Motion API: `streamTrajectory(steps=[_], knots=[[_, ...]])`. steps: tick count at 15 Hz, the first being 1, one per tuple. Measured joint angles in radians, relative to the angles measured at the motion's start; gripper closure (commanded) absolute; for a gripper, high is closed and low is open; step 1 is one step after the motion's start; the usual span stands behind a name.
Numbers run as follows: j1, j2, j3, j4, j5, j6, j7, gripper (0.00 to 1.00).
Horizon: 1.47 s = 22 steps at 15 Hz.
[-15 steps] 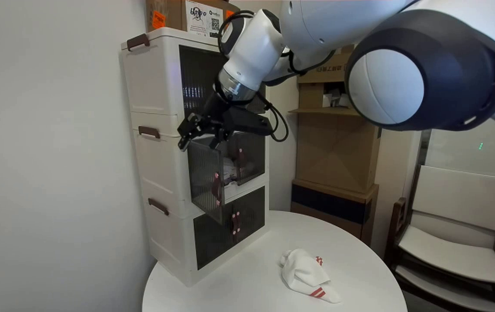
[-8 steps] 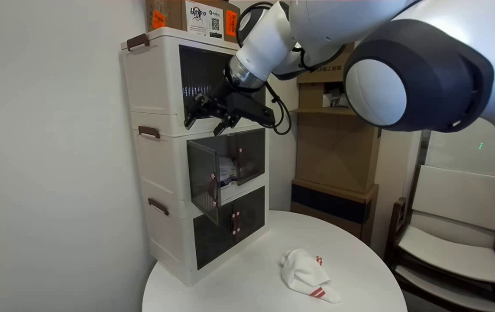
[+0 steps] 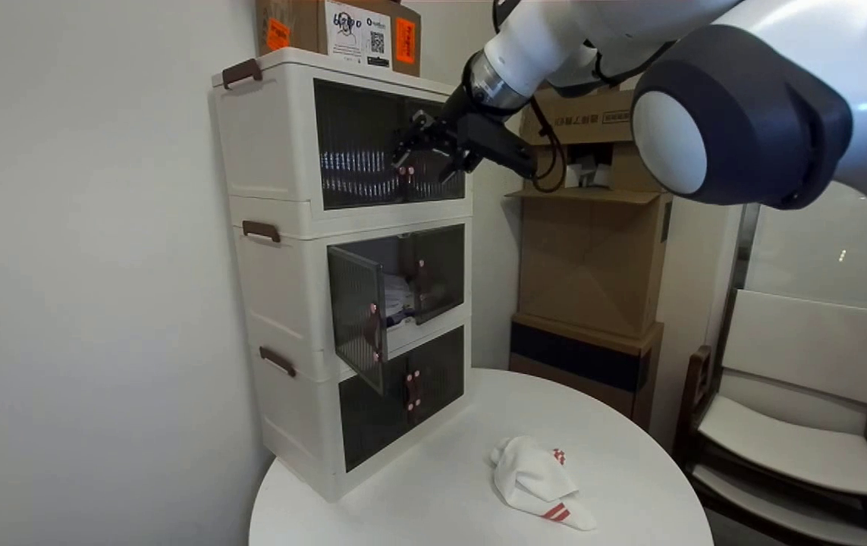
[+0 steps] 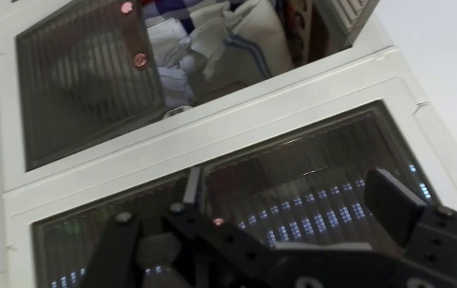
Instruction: Open the left cabinet door of the middle segment
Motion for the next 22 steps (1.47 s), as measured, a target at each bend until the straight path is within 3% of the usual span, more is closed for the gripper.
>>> streamTrajectory(steps=[3,7,17,22], knots=[[-0.060,0.009,0.010,-0.028,-0.083,0.000,0.000,0.00],[-0.152,0.034,0.092,-0.104,-0.209,0.000,-0.027,0.00],[-0.144,0.229,0.147,-0.566,-0.183,0.001,-0.315,0.00],[-0.143,0.257,0.147,-0.621,-0.176,0.000,-0.322,0.00]])
